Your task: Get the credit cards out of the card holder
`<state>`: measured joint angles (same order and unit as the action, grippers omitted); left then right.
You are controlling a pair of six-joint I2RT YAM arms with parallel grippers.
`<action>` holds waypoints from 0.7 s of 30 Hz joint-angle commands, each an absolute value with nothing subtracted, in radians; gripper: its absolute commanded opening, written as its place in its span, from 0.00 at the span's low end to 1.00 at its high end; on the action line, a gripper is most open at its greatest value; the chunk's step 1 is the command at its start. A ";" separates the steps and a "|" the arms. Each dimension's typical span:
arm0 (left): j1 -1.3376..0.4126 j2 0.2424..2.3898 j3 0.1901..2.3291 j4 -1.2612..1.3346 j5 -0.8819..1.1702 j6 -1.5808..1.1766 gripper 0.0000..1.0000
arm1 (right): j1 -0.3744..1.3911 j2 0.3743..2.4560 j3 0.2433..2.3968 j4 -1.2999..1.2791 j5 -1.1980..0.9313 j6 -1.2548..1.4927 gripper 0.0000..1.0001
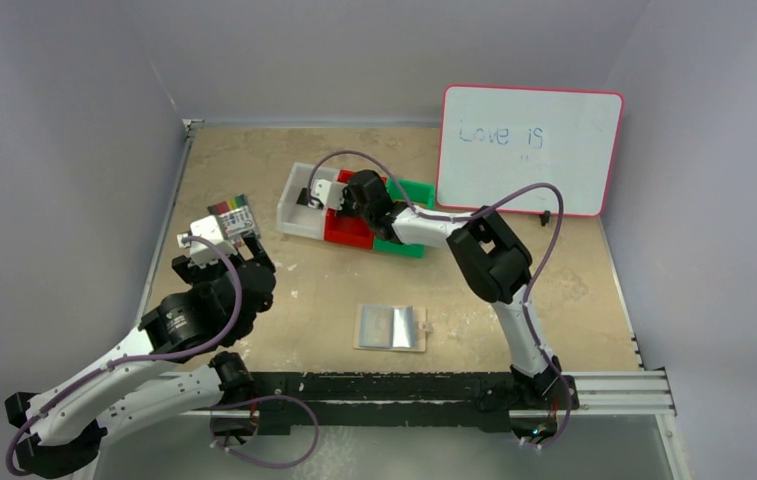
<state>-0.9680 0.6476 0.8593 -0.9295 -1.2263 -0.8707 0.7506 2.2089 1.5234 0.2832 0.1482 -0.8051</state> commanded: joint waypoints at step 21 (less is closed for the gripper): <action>-0.965 0.643 0.878 -0.908 -1.238 -0.854 0.88 | 0.787 2.105 1.508 0.243 0.091 -0.720 0.18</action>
<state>-0.9680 0.6476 0.8593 -0.9295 -1.2263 -0.8707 0.7853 2.1769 1.4914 0.2523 0.1673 -0.7937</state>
